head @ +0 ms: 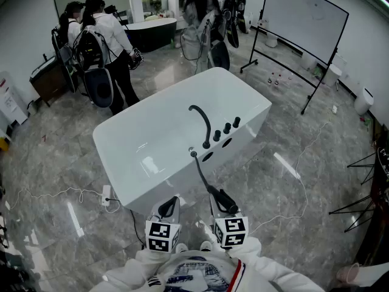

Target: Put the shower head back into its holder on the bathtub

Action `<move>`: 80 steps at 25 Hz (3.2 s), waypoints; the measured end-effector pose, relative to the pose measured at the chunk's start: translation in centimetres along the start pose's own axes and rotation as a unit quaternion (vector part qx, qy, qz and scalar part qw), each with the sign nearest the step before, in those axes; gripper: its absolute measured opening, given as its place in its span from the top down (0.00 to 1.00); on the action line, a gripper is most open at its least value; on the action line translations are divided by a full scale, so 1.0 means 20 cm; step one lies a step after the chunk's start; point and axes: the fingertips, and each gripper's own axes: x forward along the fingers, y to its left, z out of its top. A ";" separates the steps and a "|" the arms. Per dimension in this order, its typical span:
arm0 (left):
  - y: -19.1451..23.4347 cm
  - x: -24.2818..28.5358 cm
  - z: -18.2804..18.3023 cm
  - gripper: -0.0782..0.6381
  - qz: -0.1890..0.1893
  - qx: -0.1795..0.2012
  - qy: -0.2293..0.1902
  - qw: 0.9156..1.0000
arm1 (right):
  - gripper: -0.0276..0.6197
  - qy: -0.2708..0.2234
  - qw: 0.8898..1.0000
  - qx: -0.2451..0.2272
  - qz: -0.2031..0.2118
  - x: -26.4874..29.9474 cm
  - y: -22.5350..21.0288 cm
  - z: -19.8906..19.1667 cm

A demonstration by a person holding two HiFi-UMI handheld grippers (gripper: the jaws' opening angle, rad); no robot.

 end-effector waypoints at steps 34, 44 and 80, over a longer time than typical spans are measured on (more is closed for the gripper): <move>-0.09 0.18 -0.05 0.89 0.043 -0.025 0.018 0.999 | 0.74 -0.025 0.998 0.000 0.049 0.07 -0.17 0.07; 0.04 0.36 0.03 0.89 0.033 -0.025 0.022 0.999 | 0.74 -0.021 0.999 0.001 0.045 0.27 -0.19 0.15; 0.68 0.85 0.17 0.89 -0.031 -0.030 0.039 0.998 | 0.74 0.028 0.999 0.008 -0.019 0.94 -0.11 0.25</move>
